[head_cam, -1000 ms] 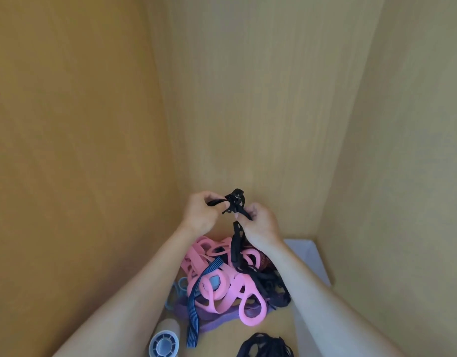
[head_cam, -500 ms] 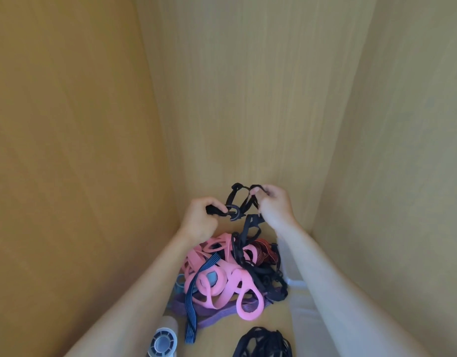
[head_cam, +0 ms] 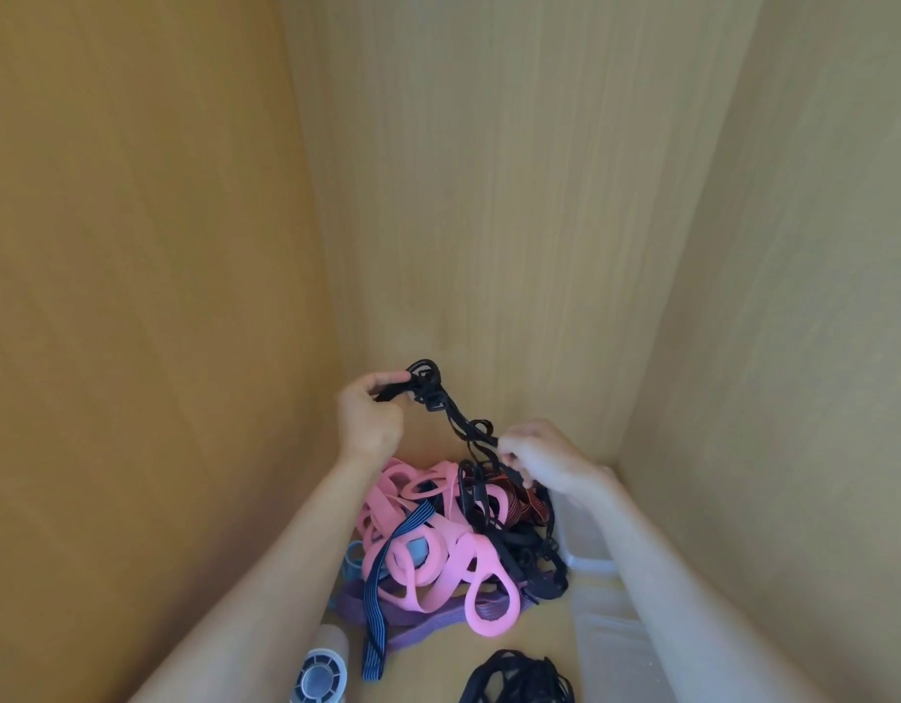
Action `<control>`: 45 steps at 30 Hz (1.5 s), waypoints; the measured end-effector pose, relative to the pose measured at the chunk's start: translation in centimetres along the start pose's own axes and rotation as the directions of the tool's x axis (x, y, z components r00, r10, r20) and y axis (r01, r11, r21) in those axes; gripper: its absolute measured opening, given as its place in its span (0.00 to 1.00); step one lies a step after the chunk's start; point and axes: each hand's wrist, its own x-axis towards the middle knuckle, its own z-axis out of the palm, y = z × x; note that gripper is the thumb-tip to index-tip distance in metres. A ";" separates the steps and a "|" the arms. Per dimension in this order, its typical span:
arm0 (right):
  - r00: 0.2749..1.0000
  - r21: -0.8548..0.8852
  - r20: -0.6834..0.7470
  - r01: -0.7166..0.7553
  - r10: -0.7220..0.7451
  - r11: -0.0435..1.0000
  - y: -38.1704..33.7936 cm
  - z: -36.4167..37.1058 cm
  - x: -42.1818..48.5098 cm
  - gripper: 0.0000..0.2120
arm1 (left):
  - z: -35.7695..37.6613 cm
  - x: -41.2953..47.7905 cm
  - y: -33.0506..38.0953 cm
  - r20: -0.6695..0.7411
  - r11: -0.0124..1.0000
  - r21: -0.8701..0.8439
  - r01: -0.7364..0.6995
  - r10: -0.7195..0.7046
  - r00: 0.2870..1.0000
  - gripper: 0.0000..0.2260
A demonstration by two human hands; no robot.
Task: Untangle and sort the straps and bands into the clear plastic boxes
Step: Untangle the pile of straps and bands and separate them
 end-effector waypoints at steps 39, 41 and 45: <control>0.887 0.388 -0.299 0.450 -0.352 0.805 -5.9 -4.7 -2.1 0.07 | 4.3 -4.8 7.0 0.309 0.968 -0.205 -0.147 0.207 0.928 0.17; 0.875 0.526 -0.345 0.479 -0.339 0.702 -7.9 -5.6 -3.1 0.08 | 4.5 -4.8 5.7 0.582 0.991 -0.118 -0.056 0.114 0.805 0.26; 0.858 0.718 -0.398 0.512 -0.325 0.472 -12.8 -6.4 -5.0 0.08 | 6.0 -6.3 2.2 0.784 0.960 0.252 -0.123 -0.128 0.608 0.26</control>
